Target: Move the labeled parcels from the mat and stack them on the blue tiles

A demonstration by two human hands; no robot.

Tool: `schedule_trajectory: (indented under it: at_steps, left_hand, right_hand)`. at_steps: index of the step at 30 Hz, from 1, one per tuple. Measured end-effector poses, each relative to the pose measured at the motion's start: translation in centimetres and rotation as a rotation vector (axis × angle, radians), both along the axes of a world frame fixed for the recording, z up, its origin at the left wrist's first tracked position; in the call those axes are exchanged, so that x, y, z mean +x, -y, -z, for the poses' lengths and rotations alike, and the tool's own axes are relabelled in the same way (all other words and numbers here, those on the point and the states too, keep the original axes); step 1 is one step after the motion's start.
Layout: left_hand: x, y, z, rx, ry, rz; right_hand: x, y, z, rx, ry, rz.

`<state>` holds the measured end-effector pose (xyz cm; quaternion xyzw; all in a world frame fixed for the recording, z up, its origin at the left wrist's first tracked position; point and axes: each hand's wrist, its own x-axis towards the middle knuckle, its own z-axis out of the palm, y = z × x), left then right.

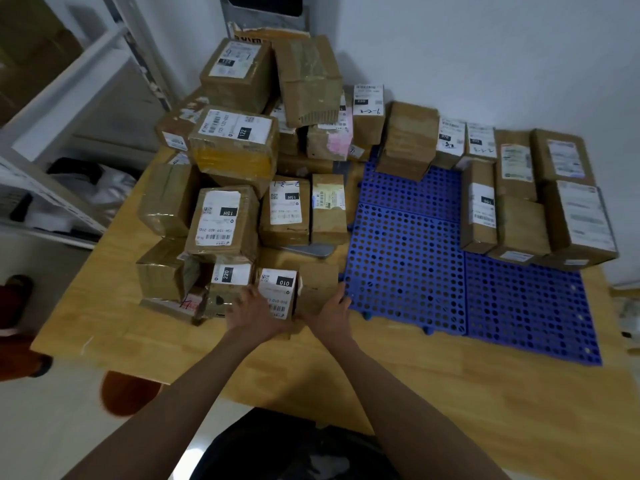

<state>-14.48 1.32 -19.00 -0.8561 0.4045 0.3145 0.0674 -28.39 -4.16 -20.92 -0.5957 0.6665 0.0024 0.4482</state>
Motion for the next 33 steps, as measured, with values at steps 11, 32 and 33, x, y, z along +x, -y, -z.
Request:
schedule_trajectory:
  at_steps: [11, 32, 33]
  left_hand:
    - [0.2, -2.2, -1.4, 0.007, 0.029, -0.039]
    - [-6.8, 4.7, -4.2, -0.156, -0.048, 0.193]
    - [-7.9, 5.3, -4.2, -0.153, -0.053, 0.222]
  right_hand:
    - [2.0, 1.3, 0.2, -0.001, -0.058, 0.007]
    - [-12.2, 4.9, -5.4, -0.097, -0.059, 0.126]
    - [-13.8, 4.7, -5.6, -0.097, -0.072, 0.158]
